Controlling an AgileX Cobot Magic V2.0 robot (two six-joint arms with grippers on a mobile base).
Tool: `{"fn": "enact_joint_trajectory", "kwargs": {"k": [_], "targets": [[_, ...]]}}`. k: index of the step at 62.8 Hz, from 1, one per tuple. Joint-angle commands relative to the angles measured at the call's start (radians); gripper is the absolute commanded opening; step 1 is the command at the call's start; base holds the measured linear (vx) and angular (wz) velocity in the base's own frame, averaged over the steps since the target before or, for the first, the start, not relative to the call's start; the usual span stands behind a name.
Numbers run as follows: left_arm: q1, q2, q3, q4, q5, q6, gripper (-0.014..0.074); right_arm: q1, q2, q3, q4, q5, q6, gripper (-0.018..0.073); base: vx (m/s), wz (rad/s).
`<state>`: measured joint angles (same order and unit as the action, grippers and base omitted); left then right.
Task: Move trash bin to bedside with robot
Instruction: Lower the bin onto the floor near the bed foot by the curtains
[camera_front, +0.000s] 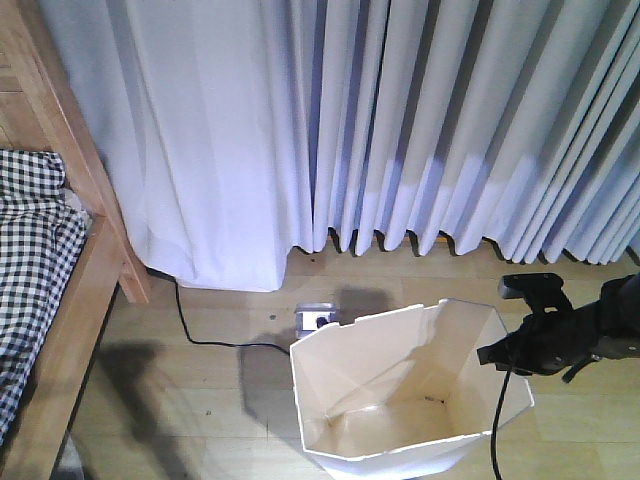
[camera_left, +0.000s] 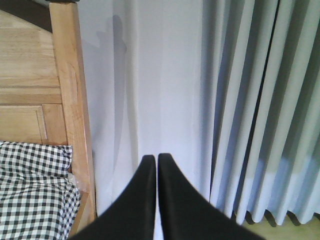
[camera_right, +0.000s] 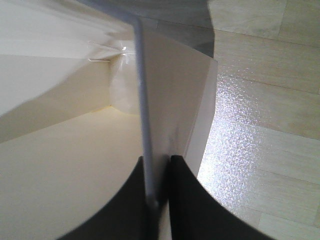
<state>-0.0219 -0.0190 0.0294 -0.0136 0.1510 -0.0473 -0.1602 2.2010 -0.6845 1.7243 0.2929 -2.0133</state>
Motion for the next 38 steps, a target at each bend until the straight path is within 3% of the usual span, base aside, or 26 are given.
{"fn": "enact_joint_trajectory", "kwargs": {"k": [1,38], "targets": [[-0.005,-0.010,0.028,-0.004,-0.078,-0.009,-0.0006,-0.005,-0.061,-0.013,0.054,0.151,0.006,-0.0006,0.04,-0.02],[-0.005,-0.010,0.028,-0.004,-0.078,-0.009,-0.0006,-0.005,-0.061,-0.013,0.054,0.173,0.006,-0.0006,0.00,0.00]]}}
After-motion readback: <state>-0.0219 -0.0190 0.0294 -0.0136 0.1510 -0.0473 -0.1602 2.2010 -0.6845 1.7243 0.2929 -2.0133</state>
